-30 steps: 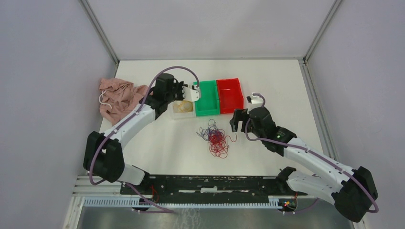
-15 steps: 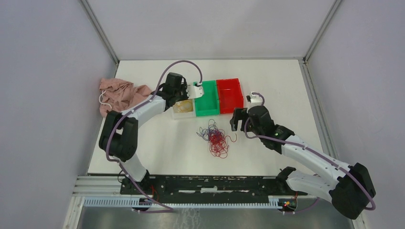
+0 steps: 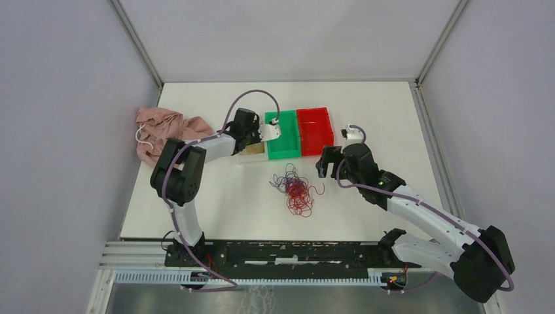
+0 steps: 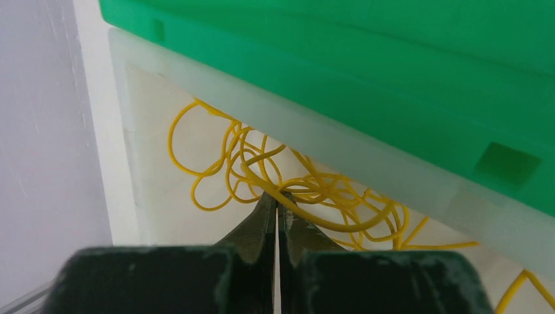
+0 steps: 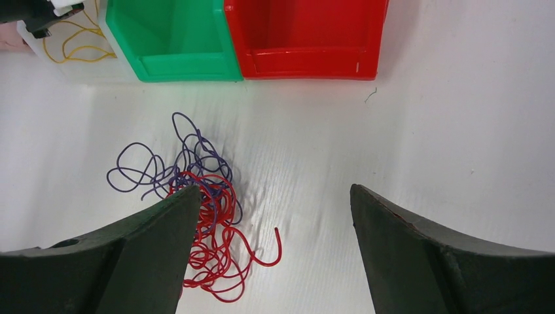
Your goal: Untangle the cables
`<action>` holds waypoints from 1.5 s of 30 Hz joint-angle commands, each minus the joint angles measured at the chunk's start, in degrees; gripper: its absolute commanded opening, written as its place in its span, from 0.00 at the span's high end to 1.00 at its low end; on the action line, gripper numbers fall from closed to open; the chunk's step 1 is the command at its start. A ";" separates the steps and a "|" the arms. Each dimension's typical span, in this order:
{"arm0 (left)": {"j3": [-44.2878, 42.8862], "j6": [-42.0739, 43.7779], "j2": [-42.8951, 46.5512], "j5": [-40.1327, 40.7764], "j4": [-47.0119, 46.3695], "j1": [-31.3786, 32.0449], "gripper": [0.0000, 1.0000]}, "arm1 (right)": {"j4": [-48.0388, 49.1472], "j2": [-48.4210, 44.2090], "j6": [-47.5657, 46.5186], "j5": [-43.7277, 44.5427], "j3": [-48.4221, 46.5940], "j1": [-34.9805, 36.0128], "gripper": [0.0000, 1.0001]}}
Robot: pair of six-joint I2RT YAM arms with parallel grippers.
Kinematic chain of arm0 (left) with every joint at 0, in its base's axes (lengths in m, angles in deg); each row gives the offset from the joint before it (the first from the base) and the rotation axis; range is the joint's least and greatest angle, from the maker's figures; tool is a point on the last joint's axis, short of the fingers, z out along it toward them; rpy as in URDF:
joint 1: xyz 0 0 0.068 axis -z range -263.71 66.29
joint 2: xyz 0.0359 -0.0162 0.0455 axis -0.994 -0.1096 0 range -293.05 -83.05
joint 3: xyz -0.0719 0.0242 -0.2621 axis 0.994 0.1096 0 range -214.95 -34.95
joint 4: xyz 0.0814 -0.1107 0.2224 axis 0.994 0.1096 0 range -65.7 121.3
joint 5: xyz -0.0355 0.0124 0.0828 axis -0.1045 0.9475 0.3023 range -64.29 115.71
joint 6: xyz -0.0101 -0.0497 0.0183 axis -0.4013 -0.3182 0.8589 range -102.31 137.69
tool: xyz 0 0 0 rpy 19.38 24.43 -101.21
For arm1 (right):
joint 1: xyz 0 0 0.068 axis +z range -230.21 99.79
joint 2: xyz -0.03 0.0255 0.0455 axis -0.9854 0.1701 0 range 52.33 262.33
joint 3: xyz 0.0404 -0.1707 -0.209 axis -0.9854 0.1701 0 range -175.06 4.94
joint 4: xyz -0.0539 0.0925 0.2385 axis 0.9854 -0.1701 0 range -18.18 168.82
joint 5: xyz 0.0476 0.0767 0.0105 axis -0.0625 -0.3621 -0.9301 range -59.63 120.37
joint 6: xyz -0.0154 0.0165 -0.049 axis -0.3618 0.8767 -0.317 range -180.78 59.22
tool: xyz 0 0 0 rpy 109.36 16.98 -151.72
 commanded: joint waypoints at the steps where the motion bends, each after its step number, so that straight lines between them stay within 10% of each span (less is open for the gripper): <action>1: -0.90 -2.77 0.07 0.10 -2.84 -0.48 0.93 | 1.49 -1.31 0.49 -0.72 -2.62 -0.62 0.09; 9: -11.72 -6.58 7.84 -8.12 16.55 -2.26 0.26 | 2.09 -0.84 1.01 -2.32 -3.04 -1.17 0.10; 15: -20.02 -6.72 12.15 -17.46 32.66 -4.56 0.02 | 1.69 -0.60 1.05 -2.99 -3.82 -1.34 0.10; 27: -15.78 -11.30 19.44 -25.85 42.50 -3.30 0.03 | -2.02 2.61 6.43 -8.27 -4.20 -1.35 0.13; 36: 3.06 -16.01 30.35 -27.34 39.23 14.18 0.05 | -2.79 2.36 10.36 -12.78 1.67 -0.52 0.20; 45: 1.73 -17.89 22.39 -19.30 30.88 17.95 0.16 | -7.75 -0.87 10.04 -8.97 -0.35 -0.56 0.20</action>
